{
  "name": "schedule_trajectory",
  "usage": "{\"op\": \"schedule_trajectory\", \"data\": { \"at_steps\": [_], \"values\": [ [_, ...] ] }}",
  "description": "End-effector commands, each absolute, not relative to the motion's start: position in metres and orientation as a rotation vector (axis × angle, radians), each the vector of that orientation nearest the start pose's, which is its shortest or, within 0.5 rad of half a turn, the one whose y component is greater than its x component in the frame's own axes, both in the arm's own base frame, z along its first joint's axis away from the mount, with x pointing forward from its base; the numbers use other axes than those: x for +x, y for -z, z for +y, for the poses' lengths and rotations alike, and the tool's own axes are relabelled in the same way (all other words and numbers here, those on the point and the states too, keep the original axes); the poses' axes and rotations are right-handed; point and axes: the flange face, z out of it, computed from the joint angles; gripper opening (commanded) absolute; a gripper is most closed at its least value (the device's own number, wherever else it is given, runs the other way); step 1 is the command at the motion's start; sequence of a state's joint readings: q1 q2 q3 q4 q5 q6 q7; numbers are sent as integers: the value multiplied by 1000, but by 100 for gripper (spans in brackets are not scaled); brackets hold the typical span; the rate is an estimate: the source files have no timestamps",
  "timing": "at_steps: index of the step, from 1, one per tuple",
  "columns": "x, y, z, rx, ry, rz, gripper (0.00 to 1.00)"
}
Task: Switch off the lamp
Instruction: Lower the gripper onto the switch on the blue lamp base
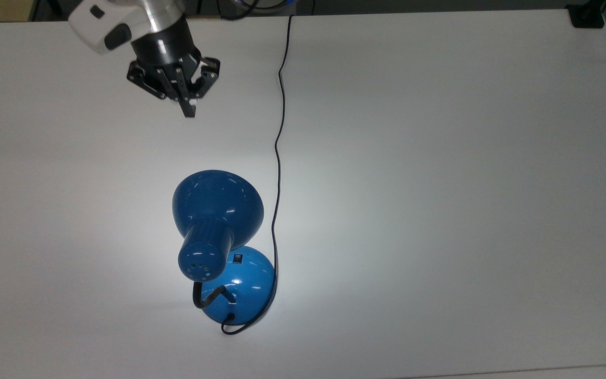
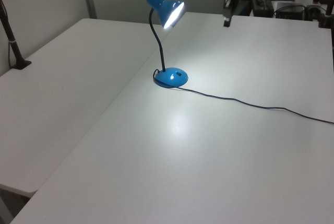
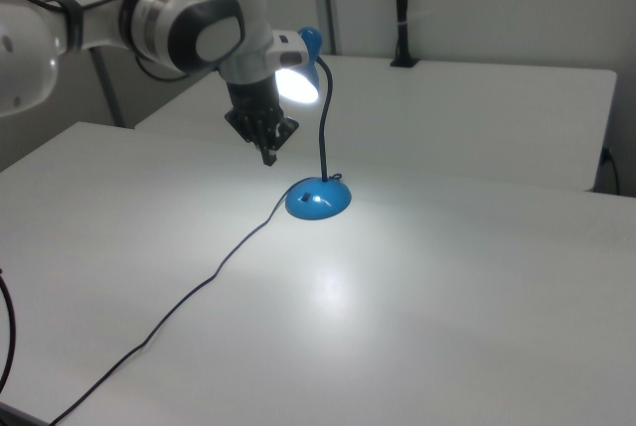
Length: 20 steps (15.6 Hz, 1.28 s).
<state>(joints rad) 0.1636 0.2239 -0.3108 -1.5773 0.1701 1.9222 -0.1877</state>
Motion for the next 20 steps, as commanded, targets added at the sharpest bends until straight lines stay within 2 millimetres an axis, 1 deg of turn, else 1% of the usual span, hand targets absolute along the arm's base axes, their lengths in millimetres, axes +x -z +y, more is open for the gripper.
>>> {"op": "schedule_trajectory", "data": {
  "at_steps": [1, 3, 6, 7, 9, 14, 15, 17, 18, 19, 20],
  "values": [
    [676, -484, -42, -3019, 385, 25, 0],
    [695, -456, -24, -3030, 480, 64, 0],
    [712, -424, -17, -3038, 580, 105, 0],
    [717, -413, -14, -3039, 599, 112, 0],
    [724, -399, -10, -3033, 654, 162, 0],
    [740, -353, 6, -3040, 741, 134, 0],
    [741, -346, 10, -3039, 744, 124, 0],
    [742, -342, 13, -3036, 762, 118, 0],
    [742, -334, 14, -3042, 752, 115, 0],
    [747, -335, 15, -3039, 769, 115, 0],
    [752, -329, 17, -3041, 768, 126, 0]
  ]
}}
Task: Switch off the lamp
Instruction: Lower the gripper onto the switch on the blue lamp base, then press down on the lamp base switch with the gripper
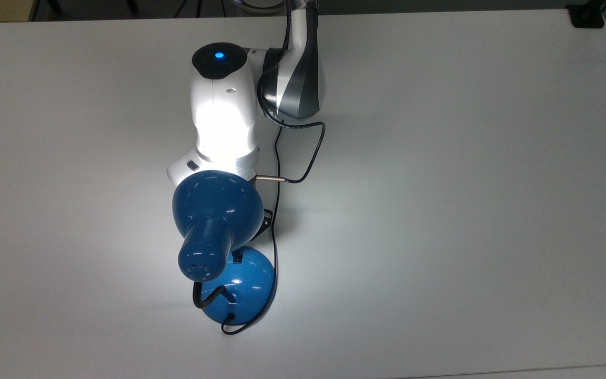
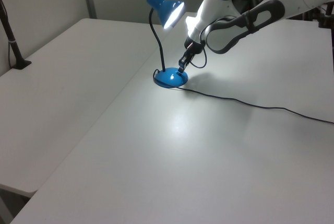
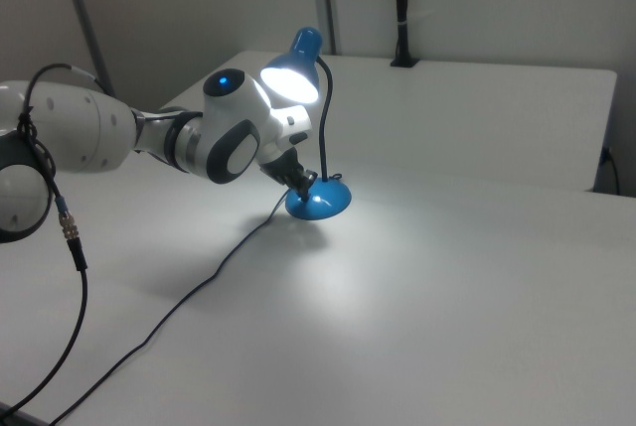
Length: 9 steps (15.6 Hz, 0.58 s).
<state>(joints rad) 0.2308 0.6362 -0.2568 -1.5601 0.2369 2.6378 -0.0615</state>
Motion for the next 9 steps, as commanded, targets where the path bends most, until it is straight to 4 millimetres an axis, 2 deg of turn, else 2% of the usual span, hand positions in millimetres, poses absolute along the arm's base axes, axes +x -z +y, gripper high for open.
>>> {"op": "schedule_trajectory", "data": {
  "at_steps": [1, 4, 6, 9],
  "values": [
    [754, -323, 18, -3041, 764, 143, 0],
    [755, -322, 21, -3054, 766, 119, 0],
    [753, -320, 33, -3060, 759, 81, 0],
    [745, -313, 34, -3073, 720, 70, 0]
  ]
}}
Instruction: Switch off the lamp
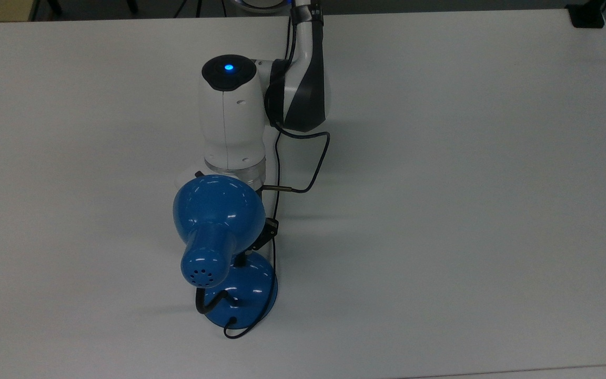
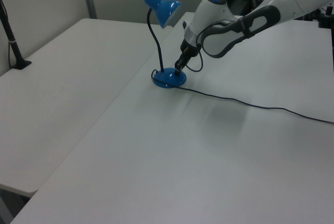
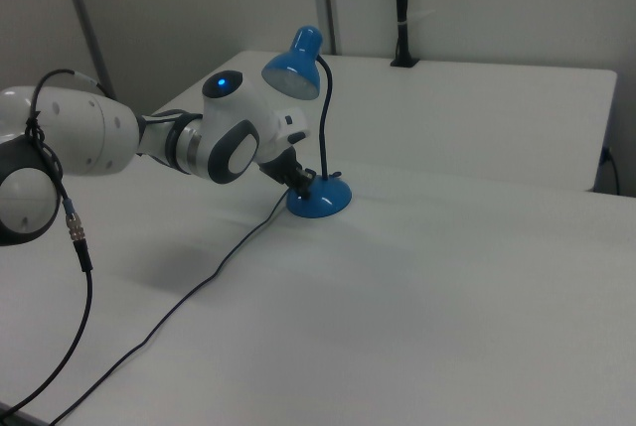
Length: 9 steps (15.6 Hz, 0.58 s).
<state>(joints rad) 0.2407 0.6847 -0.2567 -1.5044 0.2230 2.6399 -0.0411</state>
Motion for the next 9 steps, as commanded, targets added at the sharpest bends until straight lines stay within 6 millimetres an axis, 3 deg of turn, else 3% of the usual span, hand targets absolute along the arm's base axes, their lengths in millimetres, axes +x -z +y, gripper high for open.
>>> {"op": "schedule_trajectory", "data": {
  "at_steps": [1, 6, 9],
  "values": [
    [743, -309, 36, -3075, 705, 66, 0],
    [736, -295, 41, -3086, 664, 54, 0],
    [732, -320, 34, -3066, 699, 76, 0]
  ]
}}
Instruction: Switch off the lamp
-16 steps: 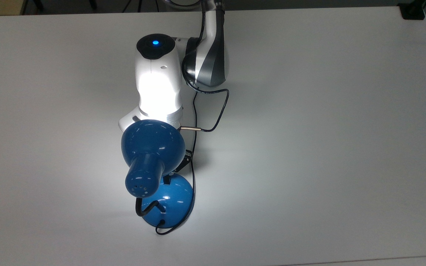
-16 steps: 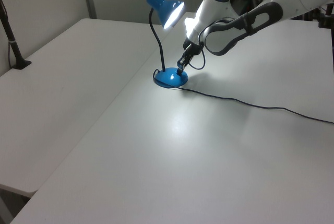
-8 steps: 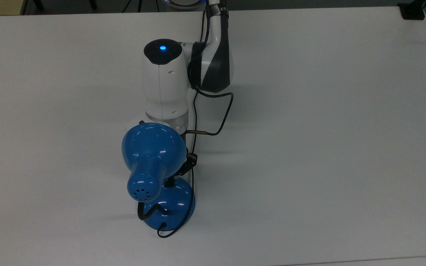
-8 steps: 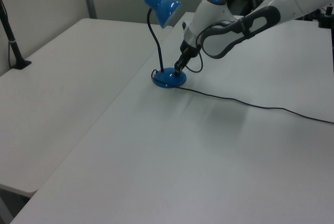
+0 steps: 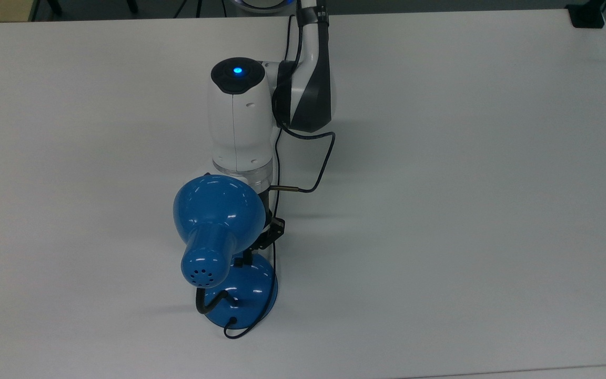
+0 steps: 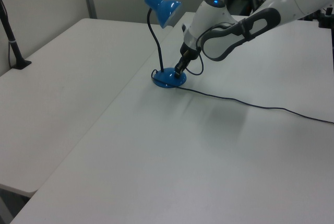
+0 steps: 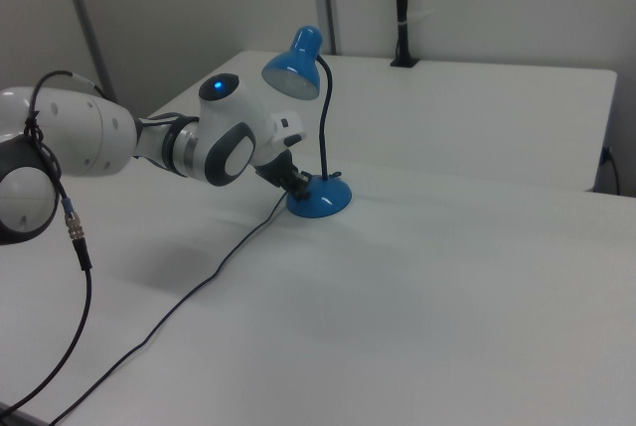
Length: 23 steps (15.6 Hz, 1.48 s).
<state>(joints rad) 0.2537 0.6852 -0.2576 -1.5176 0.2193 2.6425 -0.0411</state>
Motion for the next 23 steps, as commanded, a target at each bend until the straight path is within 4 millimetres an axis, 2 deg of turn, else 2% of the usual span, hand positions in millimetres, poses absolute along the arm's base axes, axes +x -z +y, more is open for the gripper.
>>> {"op": "schedule_trajectory", "data": {
  "at_steps": [1, 2, 6, 7, 9, 12, 14, 16, 17, 18, 20, 23],
  "values": [
    [731, -333, 30, -3056, 718, 89, 0],
    [731, -341, 28, -3047, 732, 101, 0],
    [731, -349, 23, -3044, 741, 115, 0],
    [726, -359, 22, -3041, 741, 104, 0],
    [705, -376, 23, -3045, 634, 89, 0],
    [667, -428, 1, -3067, 315, 95, 5],
    [637, -460, -8, -3122, 92, 44, 20],
    [612, -490, -20, -3184, -27, 9, 57],
    [604, -501, -26, -3182, -56, 22, 90],
    [596, -515, -33, -3180, -66, 34, 100],
    [586, -534, -53, -3173, -104, 65, 100],
    [582, -545, -64, -3165, -110, 93, 100]
  ]
}}
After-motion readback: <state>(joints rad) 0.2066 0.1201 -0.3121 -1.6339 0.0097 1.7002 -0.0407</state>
